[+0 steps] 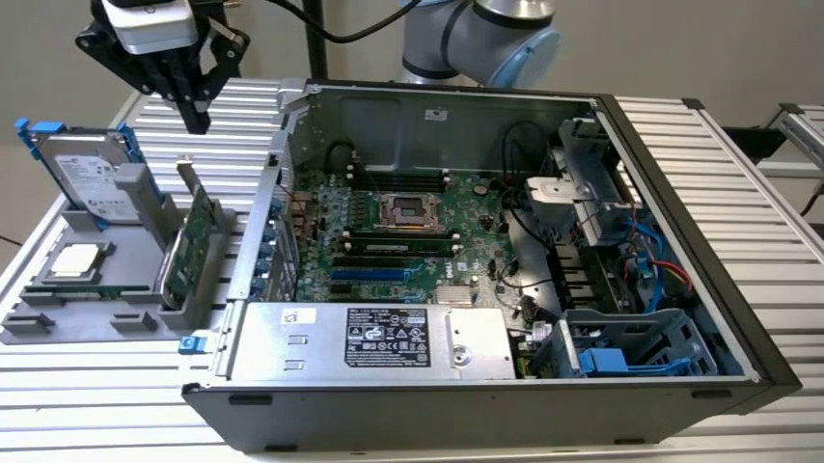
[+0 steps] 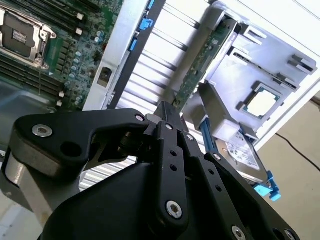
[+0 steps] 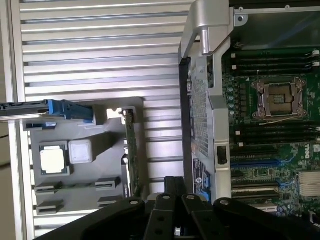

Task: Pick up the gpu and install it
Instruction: 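Reach for the gpu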

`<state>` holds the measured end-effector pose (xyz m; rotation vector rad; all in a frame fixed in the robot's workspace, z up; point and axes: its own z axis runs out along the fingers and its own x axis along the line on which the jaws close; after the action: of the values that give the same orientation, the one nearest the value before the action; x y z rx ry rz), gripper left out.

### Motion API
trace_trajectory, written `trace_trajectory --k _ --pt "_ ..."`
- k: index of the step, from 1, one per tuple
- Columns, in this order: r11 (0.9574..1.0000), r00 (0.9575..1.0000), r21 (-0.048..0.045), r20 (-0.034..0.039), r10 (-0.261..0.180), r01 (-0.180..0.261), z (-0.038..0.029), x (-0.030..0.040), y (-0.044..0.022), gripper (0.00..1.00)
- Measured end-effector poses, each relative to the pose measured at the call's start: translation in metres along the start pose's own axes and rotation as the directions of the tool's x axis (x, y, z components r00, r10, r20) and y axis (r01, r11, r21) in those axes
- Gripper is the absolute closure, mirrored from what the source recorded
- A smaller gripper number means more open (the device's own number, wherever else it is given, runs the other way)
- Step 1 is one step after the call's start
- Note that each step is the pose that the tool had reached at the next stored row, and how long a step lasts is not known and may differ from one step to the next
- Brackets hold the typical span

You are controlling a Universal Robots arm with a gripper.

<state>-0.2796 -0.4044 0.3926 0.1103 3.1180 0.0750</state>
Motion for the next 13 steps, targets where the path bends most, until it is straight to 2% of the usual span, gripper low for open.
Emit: trace_trajectory --k 13 --pt "1.0 1.0 0.0 0.0 0.0 0.0 -0.0003 0.0112 -0.001 1.0"
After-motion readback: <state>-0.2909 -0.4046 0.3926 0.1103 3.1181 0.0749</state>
